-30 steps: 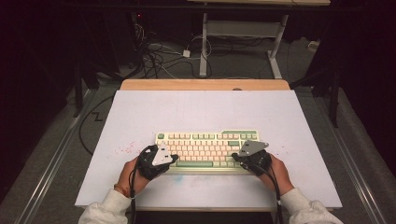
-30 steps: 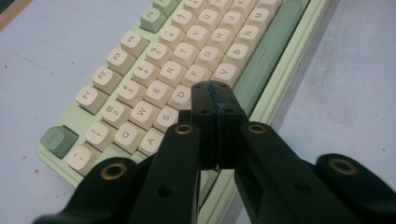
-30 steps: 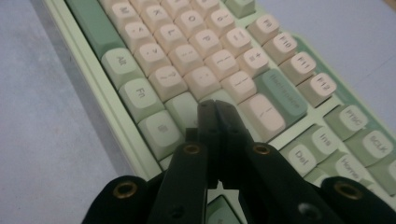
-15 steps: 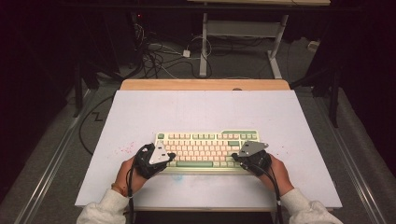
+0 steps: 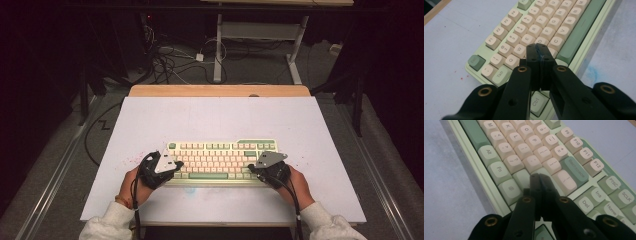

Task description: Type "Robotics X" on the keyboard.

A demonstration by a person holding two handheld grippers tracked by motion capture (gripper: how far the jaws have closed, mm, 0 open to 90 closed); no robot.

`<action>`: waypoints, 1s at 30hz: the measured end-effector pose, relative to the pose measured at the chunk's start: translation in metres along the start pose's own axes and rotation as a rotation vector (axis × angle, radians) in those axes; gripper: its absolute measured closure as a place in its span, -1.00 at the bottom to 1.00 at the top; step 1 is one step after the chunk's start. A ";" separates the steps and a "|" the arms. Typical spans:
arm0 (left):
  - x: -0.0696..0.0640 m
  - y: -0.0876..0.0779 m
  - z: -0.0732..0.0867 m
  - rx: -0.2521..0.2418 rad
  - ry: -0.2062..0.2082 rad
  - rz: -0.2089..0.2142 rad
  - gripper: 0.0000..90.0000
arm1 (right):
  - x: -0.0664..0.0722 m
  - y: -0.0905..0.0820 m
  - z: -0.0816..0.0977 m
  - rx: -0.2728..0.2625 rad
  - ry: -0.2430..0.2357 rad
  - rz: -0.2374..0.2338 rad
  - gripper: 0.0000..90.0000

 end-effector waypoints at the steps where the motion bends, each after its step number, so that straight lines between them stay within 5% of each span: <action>1: 0.000 0.000 0.000 0.001 -0.001 -0.002 0.94 | 0.000 0.000 0.000 0.000 0.000 0.000 1.00; 30: 0.013 0.003 0.002 0.010 -0.041 -0.011 0.94 | 0.000 0.000 0.001 -0.005 0.005 -0.001 1.00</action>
Point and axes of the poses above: each handheld gripper's, and its own axes: y roughly forward along the jaws, z roughly out of its underside, x roughly to its left, the point moved 1 cm from there along y, roughly forward along the jaws, and after that the axes turned 8 degrees about -y, right-handed, at the moved point
